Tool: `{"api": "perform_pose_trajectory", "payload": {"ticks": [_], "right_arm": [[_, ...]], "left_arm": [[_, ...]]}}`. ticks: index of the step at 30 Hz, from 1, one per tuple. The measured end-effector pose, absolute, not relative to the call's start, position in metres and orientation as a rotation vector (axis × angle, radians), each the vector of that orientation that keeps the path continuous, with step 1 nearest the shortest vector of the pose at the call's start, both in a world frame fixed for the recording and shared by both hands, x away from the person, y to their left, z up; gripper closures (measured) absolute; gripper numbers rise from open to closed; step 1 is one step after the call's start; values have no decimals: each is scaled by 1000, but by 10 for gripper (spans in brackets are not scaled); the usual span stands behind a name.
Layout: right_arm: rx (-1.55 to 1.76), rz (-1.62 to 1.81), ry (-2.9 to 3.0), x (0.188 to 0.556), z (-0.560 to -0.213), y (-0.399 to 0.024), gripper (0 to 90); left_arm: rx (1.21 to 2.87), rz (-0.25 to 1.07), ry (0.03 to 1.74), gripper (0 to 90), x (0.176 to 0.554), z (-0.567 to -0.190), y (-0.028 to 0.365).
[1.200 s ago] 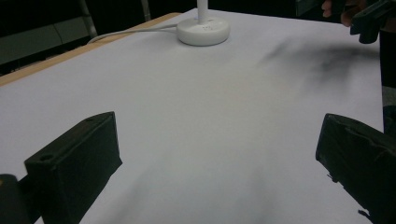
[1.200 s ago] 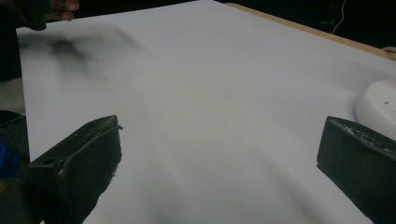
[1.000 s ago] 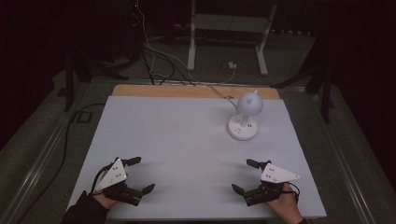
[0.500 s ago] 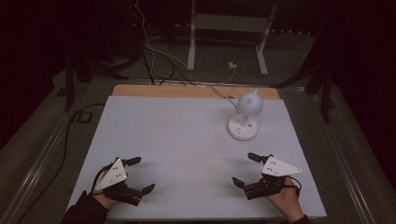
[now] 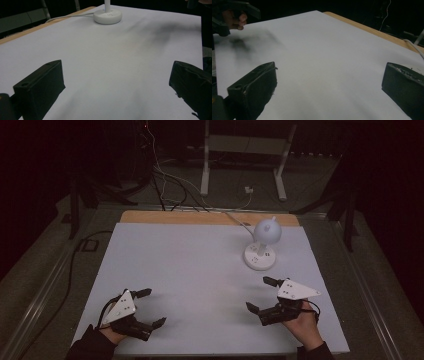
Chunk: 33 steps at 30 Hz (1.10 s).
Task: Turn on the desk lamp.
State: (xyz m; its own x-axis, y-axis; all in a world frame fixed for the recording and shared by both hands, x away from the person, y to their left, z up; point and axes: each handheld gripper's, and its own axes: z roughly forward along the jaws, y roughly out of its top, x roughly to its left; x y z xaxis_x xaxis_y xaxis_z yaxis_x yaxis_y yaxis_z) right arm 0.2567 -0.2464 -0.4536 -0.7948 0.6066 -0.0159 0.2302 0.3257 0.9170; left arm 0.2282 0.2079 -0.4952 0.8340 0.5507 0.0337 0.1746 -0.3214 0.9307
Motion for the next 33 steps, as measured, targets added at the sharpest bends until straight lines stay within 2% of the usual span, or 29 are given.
{"api": "perform_pose_trajectory", "payload": {"ticks": [20, 33], "right_arm": [[808, 1478, 2212, 278, -438, -249, 0], [863, 1433, 2205, 307, -434, -256, 0]], "left_arm": [[1892, 424, 544, 3, 228, -495, 208], [1892, 421, 544, 3, 227, -495, 208]]}}
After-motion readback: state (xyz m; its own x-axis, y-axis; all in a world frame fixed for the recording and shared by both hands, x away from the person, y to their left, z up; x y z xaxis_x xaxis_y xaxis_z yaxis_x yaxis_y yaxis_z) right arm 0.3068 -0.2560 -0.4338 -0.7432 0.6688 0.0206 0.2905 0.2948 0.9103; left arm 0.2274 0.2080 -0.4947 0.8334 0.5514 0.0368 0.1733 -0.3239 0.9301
